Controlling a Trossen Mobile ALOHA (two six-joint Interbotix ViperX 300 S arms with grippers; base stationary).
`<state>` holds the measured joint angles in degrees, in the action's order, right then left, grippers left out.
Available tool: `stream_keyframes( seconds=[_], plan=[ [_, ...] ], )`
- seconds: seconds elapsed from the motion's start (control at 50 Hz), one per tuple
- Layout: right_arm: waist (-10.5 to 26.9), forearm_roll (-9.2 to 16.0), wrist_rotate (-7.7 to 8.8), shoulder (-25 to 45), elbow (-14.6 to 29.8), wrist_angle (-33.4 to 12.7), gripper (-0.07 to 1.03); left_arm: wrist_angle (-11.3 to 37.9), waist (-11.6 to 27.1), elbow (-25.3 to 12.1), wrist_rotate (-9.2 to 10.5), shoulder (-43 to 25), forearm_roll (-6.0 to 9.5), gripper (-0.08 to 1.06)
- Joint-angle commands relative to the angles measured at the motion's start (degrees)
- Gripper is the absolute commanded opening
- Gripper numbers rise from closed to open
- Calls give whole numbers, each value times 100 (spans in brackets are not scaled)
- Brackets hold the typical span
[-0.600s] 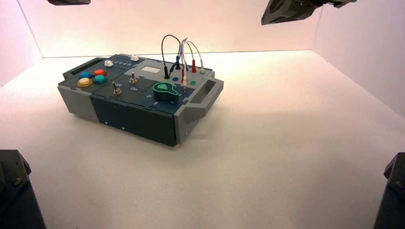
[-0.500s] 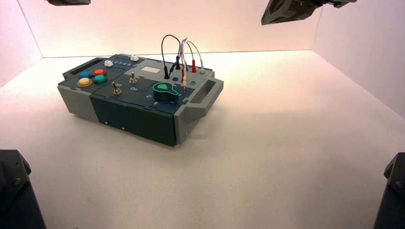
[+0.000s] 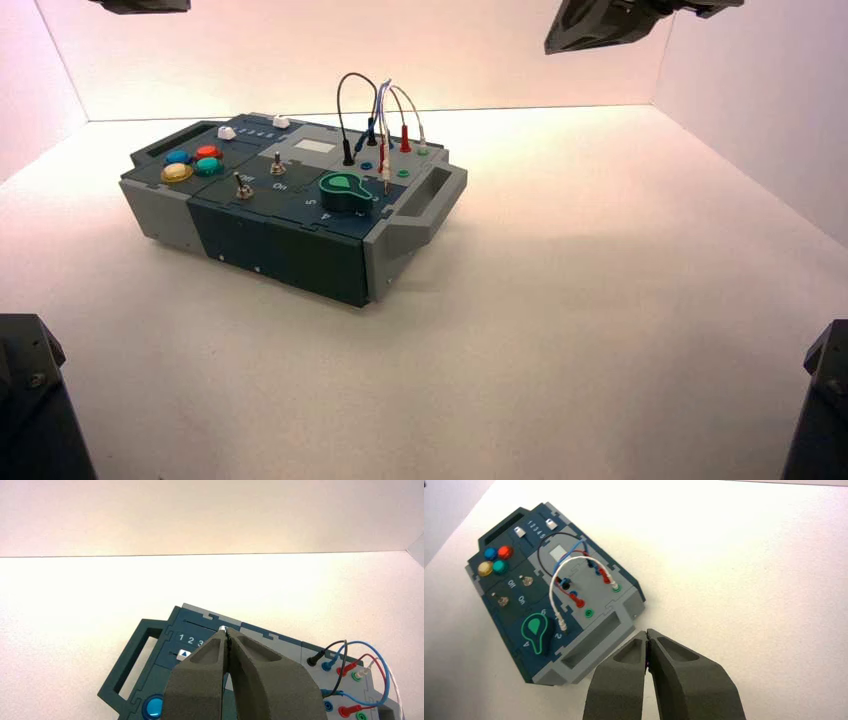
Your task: Insert the white wire.
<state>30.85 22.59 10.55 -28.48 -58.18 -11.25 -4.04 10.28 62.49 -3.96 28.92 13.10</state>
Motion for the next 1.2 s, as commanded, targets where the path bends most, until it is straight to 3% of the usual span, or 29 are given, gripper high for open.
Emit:
stream_keyframes(
  seconds=[0.02, 0.22, 0.6, 0.76, 1.2],
  plan=[
    [325, 35, -26, 0, 272, -18, -2, -62, -9, -70, 9, 26, -9, -3],
    [782, 79, -53, 97, 360, -35, -2, -62, -9, -62, -18, 26, -9, -3],
    [870, 413, -53, 211, 334, -44, -2, -132, -53, -53, -26, -167, -18, -3],
    [1204, 571, -53, 255, 334, -18, -2, -149, -62, -79, -26, -272, -9, -3],
    [2004, 853, -70, 1318, 677, 325, -2, -176, -79, -114, -35, -439, -26, -3]
  ],
)
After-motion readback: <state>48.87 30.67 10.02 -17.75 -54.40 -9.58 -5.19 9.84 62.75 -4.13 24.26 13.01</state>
